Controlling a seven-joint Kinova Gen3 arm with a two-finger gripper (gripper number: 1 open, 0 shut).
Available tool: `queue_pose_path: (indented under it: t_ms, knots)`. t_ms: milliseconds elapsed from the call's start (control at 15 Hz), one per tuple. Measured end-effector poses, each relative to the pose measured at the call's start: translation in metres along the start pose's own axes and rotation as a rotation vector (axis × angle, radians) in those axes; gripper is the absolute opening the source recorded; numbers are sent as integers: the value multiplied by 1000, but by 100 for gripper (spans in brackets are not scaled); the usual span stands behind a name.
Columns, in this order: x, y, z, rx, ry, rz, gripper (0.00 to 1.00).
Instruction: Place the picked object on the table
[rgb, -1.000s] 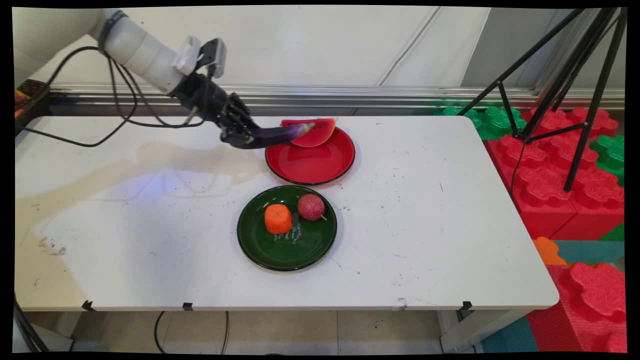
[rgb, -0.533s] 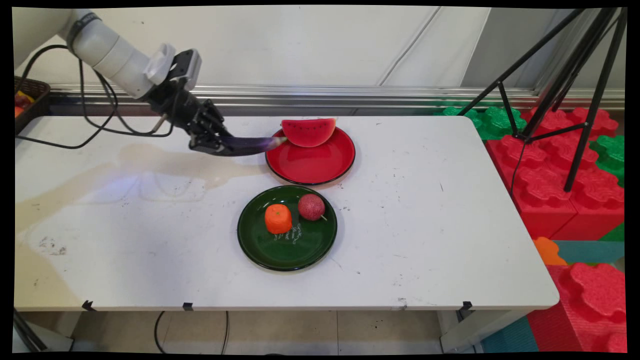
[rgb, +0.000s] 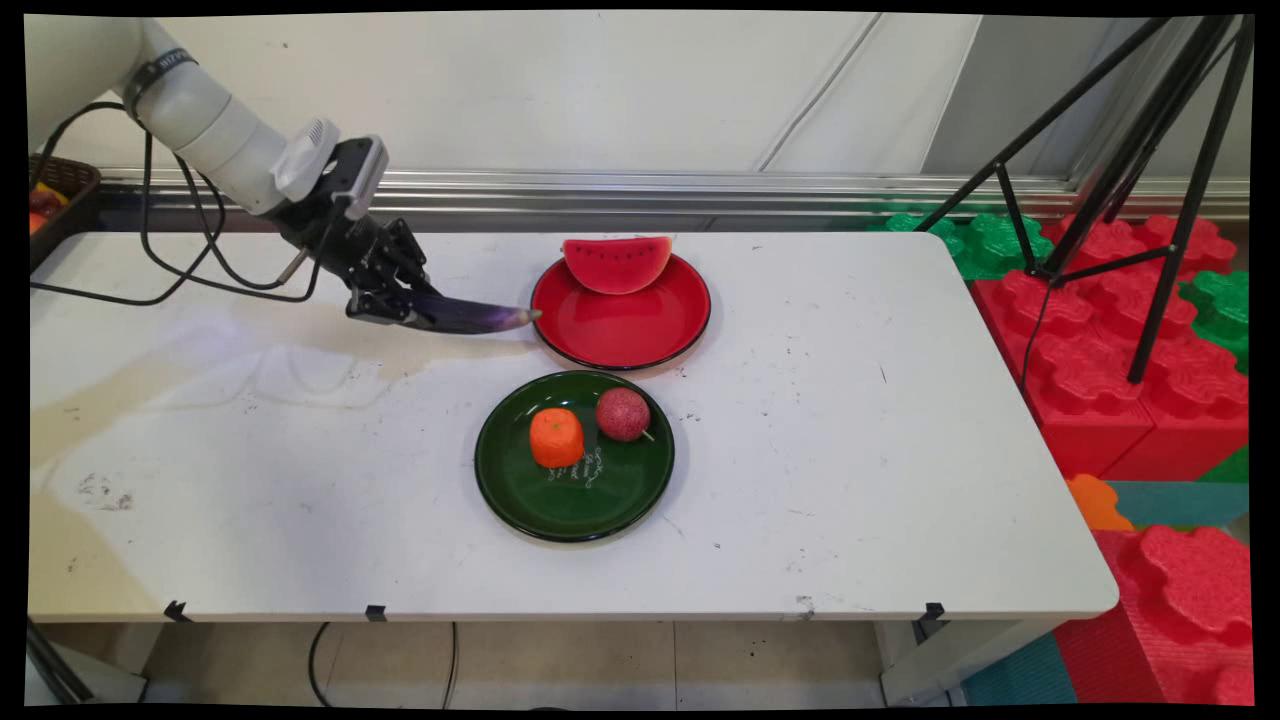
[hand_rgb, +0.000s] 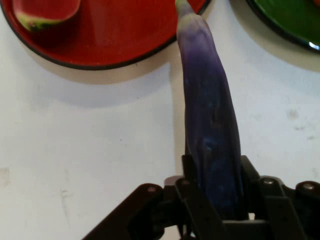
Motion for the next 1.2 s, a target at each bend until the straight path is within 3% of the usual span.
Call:
queue_pose_path:
  t_ms: [400, 800, 867, 1200]
  knots:
    - [-8, -6, 23, -28, -37, 155, 0]
    - [-11, -13, 41, -39, -54, 224, 0]
    - [-12, -14, 43, -39, -56, 233, 100]
    - [-13, -16, 44, -35, -49, 237, 100]
